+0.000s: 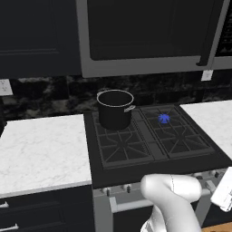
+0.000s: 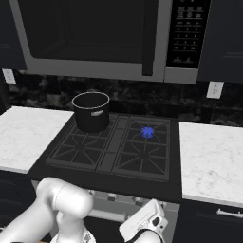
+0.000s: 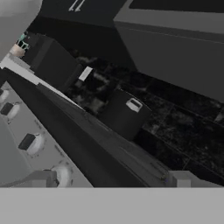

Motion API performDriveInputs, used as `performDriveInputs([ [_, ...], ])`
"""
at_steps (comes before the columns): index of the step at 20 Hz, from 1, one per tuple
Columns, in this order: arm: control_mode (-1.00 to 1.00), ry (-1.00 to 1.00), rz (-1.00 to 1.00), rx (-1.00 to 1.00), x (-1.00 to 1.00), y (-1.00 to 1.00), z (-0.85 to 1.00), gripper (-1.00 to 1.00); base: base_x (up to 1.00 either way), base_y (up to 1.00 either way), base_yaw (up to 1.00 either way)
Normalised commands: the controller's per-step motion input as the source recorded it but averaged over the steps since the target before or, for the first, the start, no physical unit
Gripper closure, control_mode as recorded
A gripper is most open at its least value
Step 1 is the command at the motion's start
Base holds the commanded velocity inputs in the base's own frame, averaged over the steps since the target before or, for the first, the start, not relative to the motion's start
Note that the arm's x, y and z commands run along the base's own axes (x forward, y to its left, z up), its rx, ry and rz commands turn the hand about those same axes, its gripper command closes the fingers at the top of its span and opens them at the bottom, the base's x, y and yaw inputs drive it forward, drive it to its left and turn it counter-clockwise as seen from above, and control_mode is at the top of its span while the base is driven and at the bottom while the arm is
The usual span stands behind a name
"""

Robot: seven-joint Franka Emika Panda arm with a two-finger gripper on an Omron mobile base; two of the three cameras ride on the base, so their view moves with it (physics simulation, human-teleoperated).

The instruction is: Turn off the rear right burner of the stove.

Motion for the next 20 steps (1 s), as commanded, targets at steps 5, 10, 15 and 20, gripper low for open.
performDriveInputs([
  [5,-1.00,-0.05,-0.01,0.00,0.30,-0.04,-0.18,-1.00,0.00,0.00,0.00],
  [10,-1.00,-0.03,0.00,-0.07,0.02,0.00,-0.46,-1.00,0.00,0.00,0.00],
  [15,-1.00,-0.07,0.00,-0.06,0.08,0.00,-0.39,-1.00,0.00,0.00,0.00],
  [20,-1.00,0.00,0.00,0.00,0.48,-0.09,-0.21,-1.00,0.00,0.00,0.00],
])
